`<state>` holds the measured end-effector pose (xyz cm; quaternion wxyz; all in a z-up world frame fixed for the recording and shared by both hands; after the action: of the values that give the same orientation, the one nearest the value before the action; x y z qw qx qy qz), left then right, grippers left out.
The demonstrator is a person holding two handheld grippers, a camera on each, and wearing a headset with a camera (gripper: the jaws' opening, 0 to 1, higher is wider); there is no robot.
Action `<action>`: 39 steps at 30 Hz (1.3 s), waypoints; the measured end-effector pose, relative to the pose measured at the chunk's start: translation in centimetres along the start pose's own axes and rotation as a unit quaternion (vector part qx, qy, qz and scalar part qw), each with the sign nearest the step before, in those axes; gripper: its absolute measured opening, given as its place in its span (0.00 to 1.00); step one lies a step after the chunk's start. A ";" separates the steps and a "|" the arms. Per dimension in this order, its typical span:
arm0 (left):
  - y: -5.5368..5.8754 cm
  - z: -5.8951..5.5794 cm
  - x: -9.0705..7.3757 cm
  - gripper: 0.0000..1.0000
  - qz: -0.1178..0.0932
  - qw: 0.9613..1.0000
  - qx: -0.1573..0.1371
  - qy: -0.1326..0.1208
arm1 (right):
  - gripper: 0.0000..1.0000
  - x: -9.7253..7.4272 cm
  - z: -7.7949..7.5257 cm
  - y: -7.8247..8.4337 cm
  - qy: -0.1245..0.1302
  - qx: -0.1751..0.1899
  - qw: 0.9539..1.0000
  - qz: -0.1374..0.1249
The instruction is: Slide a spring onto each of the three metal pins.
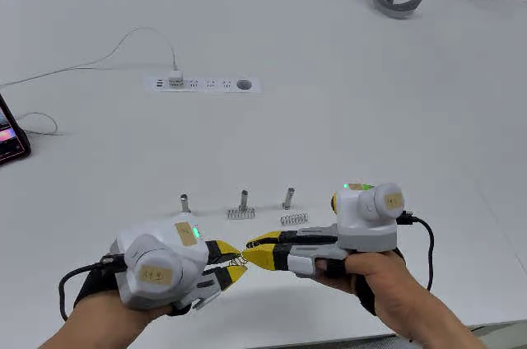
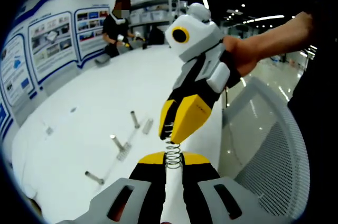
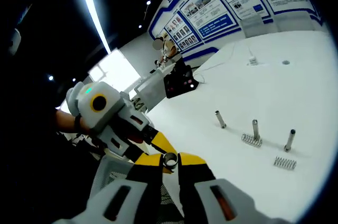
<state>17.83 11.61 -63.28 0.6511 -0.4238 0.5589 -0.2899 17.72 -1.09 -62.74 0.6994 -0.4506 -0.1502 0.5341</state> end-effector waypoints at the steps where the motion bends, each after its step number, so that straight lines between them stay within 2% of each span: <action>1: 0.0 0.1 -0.1 0.10 -0.001 1.000 0.000 0.001 | 0.12 0.1 0.0 -0.2 -0.002 -0.006 1.000 0.006; 6: -0.4 0.5 -0.4 0.10 -0.017 1.000 -0.011 0.012 | 0.12 0.3 0.3 -1.4 -0.018 -0.050 0.997 0.050; 11: -0.7 0.9 -0.4 0.10 -0.032 0.999 -0.023 0.027 | 0.12 0.6 0.7 -2.8 -0.037 -0.110 0.987 0.108; 16: -1.1 1.0 -0.4 0.10 -0.047 0.997 -0.031 0.043 | 0.12 0.7 1.1 -3.8 -0.056 -0.161 0.972 0.164; 17: -1.2 1.0 -0.4 0.10 -0.049 0.997 -0.030 0.046 | 0.12 0.7 1.3 -4.0 -0.061 -0.178 0.966 0.178; 19: -1.4 0.9 -0.4 0.10 -0.052 0.997 -0.029 0.051 | 0.12 0.7 1.4 -4.3 -0.067 -0.196 0.958 0.200; 21: -1.6 0.9 -0.3 0.10 -0.054 0.997 -0.027 0.054 | 0.12 0.8 1.6 -4.6 -0.073 -0.208 0.952 0.211; 22: -1.7 0.9 -0.3 0.10 -0.054 0.997 -0.025 0.056 | 0.12 0.8 1.7 -4.7 -0.076 -0.219 0.948 0.219; 25: -1.9 0.8 -0.4 0.10 -0.053 0.997 -0.017 0.061 | 0.12 1.0 1.9 -4.8 -0.084 -0.237 0.938 0.238; 28: -2.0 0.8 -0.4 0.10 -0.053 0.996 -0.014 0.066 | 0.13 1.2 2.1 -4.7 -0.090 -0.250 0.931 0.250; 30: -2.1 0.8 -0.5 0.10 -0.054 0.996 -0.011 0.070 | 0.13 1.2 2.1 -4.6 -0.096 -0.258 0.924 0.265; 36: -2.1 0.7 -0.8 0.10 -0.052 0.996 -0.006 0.079 | 0.13 1.7 2.4 -4.5 -0.107 -0.273 0.914 0.279; 39: -1.8 0.8 -1.1 0.10 -0.051 0.996 -0.009 0.078 | 0.13 2.0 2.4 -4.4 -0.110 -0.274 0.913 0.282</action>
<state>18.54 11.83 -61.18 0.5860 -0.4332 0.5887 -0.3498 19.54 1.69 -58.44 0.3485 -0.5866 -0.2331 0.6930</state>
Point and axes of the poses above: the centre of the closed fingertips' face, and the gripper's own axes: x roughly forward along the fingers, z roughly to its left, y roughly out of its underside, the point moved 8 cm from there along -x, roughly backward along the fingers, and after that the axes turned 6 degrees about -z, right-handed, at the moved point
